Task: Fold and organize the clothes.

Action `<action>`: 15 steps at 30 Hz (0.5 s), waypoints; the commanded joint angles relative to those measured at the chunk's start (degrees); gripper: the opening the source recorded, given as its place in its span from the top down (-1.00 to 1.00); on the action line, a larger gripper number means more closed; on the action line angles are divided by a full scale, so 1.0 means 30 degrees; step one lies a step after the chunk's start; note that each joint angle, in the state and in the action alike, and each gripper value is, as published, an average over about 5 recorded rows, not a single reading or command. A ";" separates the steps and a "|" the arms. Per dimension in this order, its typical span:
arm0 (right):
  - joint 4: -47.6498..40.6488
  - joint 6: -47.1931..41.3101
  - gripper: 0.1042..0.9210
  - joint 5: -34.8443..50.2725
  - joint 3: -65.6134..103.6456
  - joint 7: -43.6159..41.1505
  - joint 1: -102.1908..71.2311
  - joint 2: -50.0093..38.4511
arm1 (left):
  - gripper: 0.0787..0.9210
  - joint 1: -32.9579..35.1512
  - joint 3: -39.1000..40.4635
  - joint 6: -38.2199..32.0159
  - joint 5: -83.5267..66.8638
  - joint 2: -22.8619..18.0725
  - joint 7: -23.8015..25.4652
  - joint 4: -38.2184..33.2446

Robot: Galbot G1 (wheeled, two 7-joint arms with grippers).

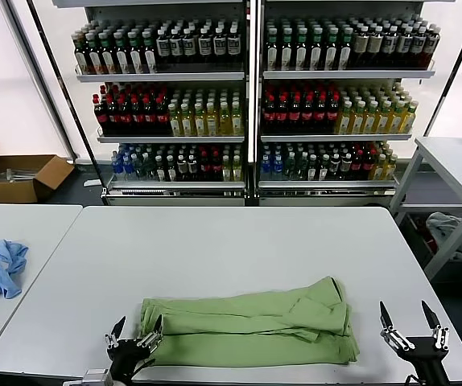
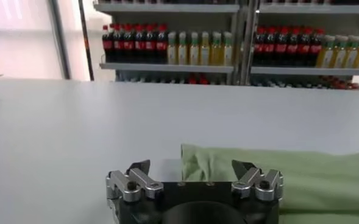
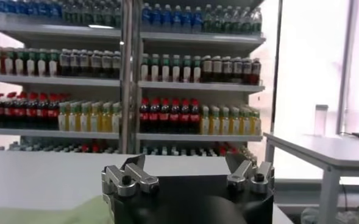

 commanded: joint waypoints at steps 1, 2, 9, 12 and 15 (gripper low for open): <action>-0.0403 0.0790 -0.76 0.0827 0.0669 -0.0135 -0.0345 0.0119 | -0.77 -0.0402 0.0195 -0.0793 -0.0527 -0.0622 0.0076 0.1601; -0.0430 0.0792 -0.76 0.0740 0.0682 -0.0124 -0.0314 0.0121 | -0.77 -0.0419 0.0192 -0.0889 -0.0581 -0.0616 0.0088 0.1624; -0.0288 0.0744 -0.76 0.0413 0.0867 0.0014 -0.0207 0.0053 | -0.51 -0.0171 0.0583 -0.1855 -0.0116 -0.0521 0.0308 0.1423; -0.0237 0.0645 -0.76 0.0272 0.0888 0.0131 -0.0016 0.0041 | -0.30 -0.0168 0.1078 -0.2125 0.0219 -0.0689 -0.0203 0.1373; -0.0242 0.0563 -0.76 0.0046 0.0937 0.0351 0.0210 0.0026 | -0.09 -0.0069 0.1573 -0.2484 0.0635 -0.0839 -0.0561 0.1313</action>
